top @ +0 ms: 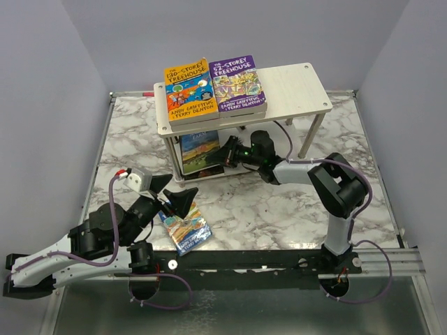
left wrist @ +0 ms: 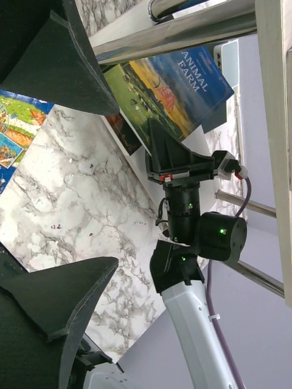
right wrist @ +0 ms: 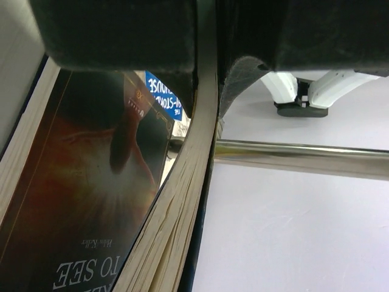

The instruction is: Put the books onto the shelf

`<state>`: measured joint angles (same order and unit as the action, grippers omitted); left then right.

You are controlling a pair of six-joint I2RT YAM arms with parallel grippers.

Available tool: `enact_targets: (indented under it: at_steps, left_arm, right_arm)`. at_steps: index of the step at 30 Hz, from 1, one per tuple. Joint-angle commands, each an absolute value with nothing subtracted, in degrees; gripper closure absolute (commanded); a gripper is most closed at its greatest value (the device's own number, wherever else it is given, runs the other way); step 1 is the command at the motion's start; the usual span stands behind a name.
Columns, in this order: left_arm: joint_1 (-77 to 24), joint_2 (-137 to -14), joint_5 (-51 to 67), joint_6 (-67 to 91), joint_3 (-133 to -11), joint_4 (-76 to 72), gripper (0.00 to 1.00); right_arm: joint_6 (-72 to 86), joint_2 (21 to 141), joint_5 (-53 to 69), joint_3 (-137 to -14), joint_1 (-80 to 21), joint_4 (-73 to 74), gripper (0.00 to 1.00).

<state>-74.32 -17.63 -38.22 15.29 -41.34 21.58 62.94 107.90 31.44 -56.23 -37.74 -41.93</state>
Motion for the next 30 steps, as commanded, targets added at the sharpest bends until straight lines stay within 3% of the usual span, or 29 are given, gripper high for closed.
enact_targets:
  at_steps: [1,16,20,27,30]
  left_arm:
    - [-73.98,-18.05,-38.96,14.15,-40.75,22.09,0.01]
    - [-73.63,-17.74,-38.69,14.05,-40.72,22.08,0.01]
    - [-73.56,-17.66,-38.61,13.99,-40.71,22.21,0.01]
    - [-73.38,-17.35,-38.45,13.99,-40.74,22.23,0.01]
    - [-73.31,-17.41,-38.42,14.02,-40.75,22.23,0.01]
  right_arm:
    - [61.11,110.31,33.26,-59.78,-38.49,-44.50,0.99]
    - [57.47,114.34,35.55,-63.09,-39.25,-36.83,0.98]
    - [56.38,114.30,34.85,-63.54,-39.45,-34.57,0.85]
    - [55.53,113.39,33.24,-63.34,-39.55,-32.17,0.51]
    - [54.92,112.12,32.12,-62.53,-39.55,-31.17,0.44]
